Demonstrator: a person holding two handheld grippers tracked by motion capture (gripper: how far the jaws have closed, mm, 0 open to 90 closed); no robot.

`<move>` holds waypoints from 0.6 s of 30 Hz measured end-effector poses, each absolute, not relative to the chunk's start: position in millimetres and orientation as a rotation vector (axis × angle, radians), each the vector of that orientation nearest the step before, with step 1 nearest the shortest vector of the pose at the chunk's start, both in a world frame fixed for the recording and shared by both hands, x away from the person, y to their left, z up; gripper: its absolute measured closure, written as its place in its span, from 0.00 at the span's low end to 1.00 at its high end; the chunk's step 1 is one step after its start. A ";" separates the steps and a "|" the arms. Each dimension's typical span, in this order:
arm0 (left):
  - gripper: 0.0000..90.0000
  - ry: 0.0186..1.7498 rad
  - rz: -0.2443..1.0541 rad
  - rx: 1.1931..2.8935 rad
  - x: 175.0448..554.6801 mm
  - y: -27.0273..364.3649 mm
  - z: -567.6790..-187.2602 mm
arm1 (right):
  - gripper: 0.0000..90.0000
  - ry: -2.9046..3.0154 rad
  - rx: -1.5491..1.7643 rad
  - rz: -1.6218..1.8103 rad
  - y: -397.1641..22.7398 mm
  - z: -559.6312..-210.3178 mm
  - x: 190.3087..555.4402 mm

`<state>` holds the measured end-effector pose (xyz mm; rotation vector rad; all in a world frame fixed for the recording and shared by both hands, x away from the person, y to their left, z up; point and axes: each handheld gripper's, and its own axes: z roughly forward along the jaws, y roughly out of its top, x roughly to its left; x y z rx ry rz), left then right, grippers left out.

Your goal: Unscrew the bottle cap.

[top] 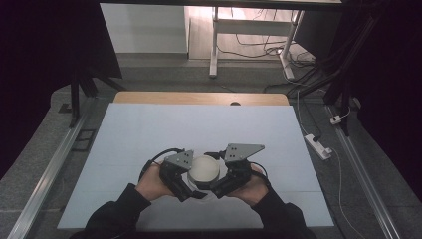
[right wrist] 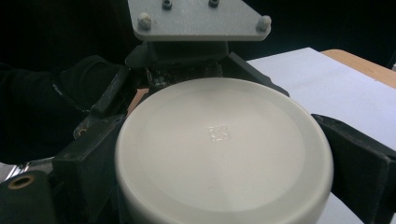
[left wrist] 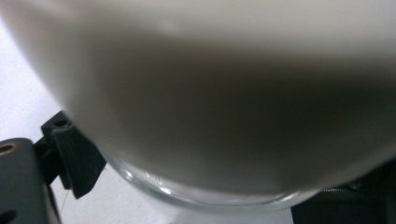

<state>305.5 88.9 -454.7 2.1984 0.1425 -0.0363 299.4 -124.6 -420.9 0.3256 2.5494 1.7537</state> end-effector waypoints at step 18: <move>0.08 0.252 0.030 2.201 312.9 95.6 -459.0 | 0.08 2.500 0.383 1.726 -133.7 -418.4 301.0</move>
